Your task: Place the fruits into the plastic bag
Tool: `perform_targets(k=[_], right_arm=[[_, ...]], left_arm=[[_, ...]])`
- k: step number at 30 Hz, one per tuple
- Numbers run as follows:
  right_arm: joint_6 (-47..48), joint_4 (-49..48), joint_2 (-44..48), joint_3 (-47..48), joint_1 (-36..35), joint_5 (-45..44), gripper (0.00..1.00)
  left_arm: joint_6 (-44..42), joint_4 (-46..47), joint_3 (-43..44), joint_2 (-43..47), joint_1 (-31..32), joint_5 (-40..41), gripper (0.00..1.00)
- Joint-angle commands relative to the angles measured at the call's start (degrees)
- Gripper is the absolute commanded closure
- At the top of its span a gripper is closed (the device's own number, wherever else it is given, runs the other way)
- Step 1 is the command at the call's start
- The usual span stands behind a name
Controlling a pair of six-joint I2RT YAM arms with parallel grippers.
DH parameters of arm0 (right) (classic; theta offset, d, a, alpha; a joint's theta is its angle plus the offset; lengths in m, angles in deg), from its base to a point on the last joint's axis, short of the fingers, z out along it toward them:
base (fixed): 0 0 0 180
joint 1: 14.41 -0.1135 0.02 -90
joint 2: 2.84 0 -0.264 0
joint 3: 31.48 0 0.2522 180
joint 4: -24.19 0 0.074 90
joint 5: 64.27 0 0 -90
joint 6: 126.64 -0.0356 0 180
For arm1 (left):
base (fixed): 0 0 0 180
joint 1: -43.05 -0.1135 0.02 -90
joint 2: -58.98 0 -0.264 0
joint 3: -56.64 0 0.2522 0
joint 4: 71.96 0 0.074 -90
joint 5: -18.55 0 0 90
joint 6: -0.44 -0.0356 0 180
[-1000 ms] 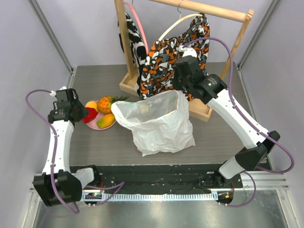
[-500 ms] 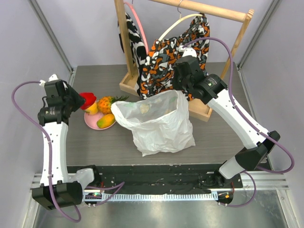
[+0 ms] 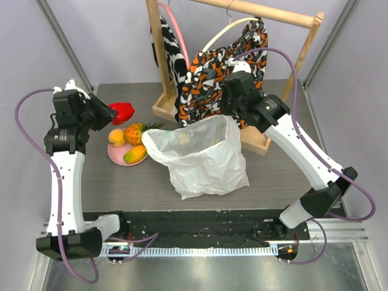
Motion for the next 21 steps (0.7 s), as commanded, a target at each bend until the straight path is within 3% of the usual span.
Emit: perform_targets(k=[1,7,15,21], right_arm=[[-0.8,-2.5,2.2,-0.1,0.2,0.3,0.99],[-1.0,-2.6,2.2,-0.3,0.2,0.2,0.99],[-1.3,-2.6,2.5,-0.7,0.2,-0.1,0.99],[-1.2,-2.6,2.7,-0.7,0.3,-0.4,0.99]], left_arm=[[-1.0,1.9,5.5,-0.8,2.1,-4.7,0.82],[-1.5,2.0,8.7,-3.0,6.4,-5.9,0.82],[-0.5,6.0,8.9,-4.4,18.2,-5.8,0.82],[-0.2,6.4,7.8,-4.2,21.2,-7.4,0.82]])
